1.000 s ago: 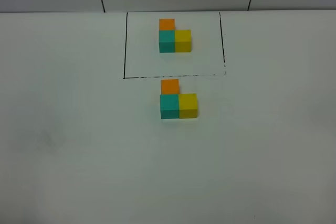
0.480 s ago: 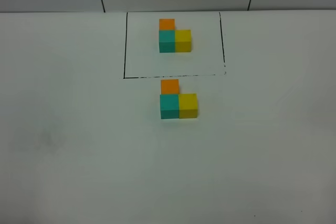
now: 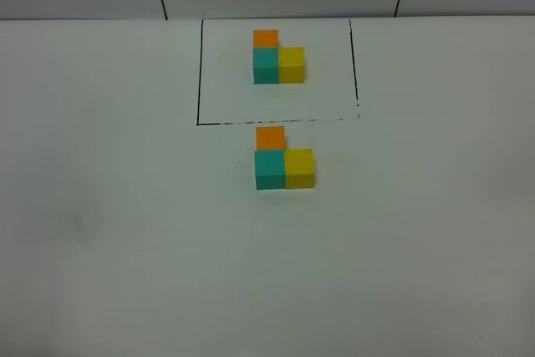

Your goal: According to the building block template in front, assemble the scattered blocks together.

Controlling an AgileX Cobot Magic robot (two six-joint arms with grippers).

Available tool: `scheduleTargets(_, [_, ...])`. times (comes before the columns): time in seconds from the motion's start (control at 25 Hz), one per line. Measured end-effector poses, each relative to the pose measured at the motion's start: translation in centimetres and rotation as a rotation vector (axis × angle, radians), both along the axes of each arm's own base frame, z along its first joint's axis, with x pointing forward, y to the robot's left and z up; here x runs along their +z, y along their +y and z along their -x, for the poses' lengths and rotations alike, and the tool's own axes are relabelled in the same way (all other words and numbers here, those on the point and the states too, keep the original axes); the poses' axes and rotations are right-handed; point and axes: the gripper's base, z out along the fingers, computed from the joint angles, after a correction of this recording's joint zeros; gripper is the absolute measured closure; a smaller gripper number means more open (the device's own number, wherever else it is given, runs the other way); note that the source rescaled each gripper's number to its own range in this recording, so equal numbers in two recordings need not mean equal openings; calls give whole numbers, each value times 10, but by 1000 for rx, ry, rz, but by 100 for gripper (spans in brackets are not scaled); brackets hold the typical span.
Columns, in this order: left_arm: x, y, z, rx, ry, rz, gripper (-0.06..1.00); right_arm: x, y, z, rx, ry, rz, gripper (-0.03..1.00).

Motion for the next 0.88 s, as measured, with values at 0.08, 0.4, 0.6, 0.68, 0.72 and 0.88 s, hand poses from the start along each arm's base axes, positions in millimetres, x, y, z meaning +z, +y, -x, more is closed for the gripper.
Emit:
scheduleTargets(0.08, [0,0,0,0,0,0,25,0,-1,0,-14,2,-3,17])
scheduleTargets(0.4, [0,0,0,0,0,0,25,0,-3,0,-49,4,-34,17])
scheduleTargets(0.6, [0,0,0,0,0,0,25,0,-4,0,-70,6,-45,17])
scheduleTargets(0.68, [0,0,0,0,0,0,25,0,-4,0,-75,6,-51,18])
scheduleTargets(0.72, [0,0,0,0,0,0,25,0,-4,0,-75,6,-51,18])
scheduleTargets(0.88, [0,0,0,0,0,0,25,0,-4,0,-77,5,-51,20])
